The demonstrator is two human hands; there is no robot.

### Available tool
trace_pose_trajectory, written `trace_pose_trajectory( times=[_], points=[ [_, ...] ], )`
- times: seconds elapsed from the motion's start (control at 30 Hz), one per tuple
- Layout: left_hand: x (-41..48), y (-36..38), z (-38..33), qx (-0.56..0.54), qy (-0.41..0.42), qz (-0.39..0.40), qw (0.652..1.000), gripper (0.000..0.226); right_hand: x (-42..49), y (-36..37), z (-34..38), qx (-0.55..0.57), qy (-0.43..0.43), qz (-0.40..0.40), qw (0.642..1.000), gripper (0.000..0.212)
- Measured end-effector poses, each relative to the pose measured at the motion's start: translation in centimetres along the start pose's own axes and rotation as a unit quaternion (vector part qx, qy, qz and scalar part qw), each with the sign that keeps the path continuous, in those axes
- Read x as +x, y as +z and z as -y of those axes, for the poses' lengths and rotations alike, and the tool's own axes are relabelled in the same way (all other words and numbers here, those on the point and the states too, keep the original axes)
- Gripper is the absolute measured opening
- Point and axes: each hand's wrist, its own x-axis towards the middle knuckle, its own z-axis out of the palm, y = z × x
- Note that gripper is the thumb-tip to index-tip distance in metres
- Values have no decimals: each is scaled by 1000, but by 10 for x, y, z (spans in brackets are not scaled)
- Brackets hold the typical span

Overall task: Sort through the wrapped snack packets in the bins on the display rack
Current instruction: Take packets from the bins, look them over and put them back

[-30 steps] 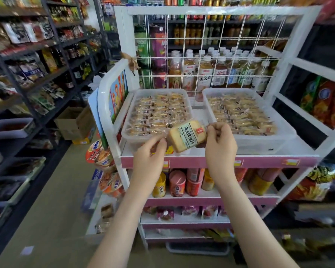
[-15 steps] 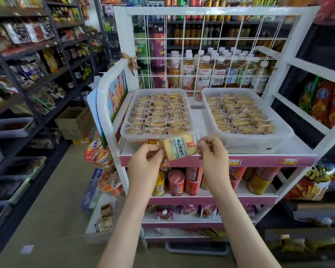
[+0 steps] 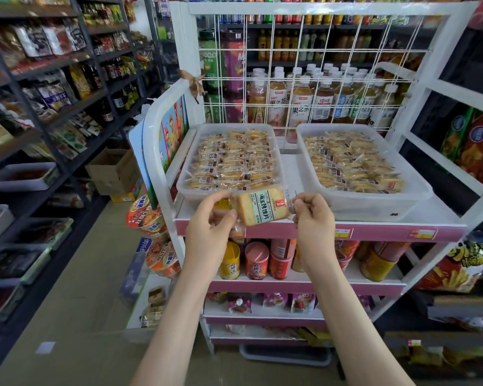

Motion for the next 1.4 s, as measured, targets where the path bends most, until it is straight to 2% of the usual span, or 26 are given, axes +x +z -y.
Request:
trace_pose_trajectory(
  times=[0.07,0.2,0.27,0.33,0.4,0.5,0.6,0.67,0.73,0.8,0.9,0.97,1.03,1.2,1.33,1.4],
  points=[
    [2,-2,-1,-12,10,8,1000,47,1,1,3,9,-2,1,1000,19],
    [5,-3,-4,-25,4,6,1000,46,2,3,6,31,-5,6,1000,21],
    [5,-1,-6,2,3,-5,1000,51,2,3,8,40,-17,-2,999,23],
    [4,1,-11,63,16,-10,998,62,0,2,13,39,-64,-22,997,24],
    [0,5,-21,63,17,33,997,64,-4,3,23,26,-152,-32,987,29],
    [-1,17,-36,-113,-11,140,984,57,-14,12,35,-18,-293,61,954,33],
    [10,21,-31,-274,-65,143,949,72,-20,18,35,-62,-364,195,909,31],
    [15,18,-26,-318,-85,142,933,65,-18,12,36,-26,-332,233,914,31],
    [18,16,-19,-329,-102,133,929,55,-14,5,38,49,-278,232,931,32],
    [21,14,-15,-340,-124,126,924,51,-9,4,38,66,-245,182,950,31],
    [22,12,-9,-359,-146,151,909,53,1,5,31,25,-176,88,980,24],
    [22,7,-5,-365,-148,171,903,56,7,1,25,9,-106,110,988,17],
    [22,1,-1,-371,-135,198,897,55,10,-2,22,45,-43,161,985,12],
    [23,-6,7,-400,-124,229,879,53,10,-2,22,73,-45,181,980,11],
    [23,-7,11,-426,-143,231,863,83,5,1,24,181,0,235,955,15],
    [23,-7,11,-434,-151,220,861,87,4,1,24,209,17,260,943,13]
  ],
)
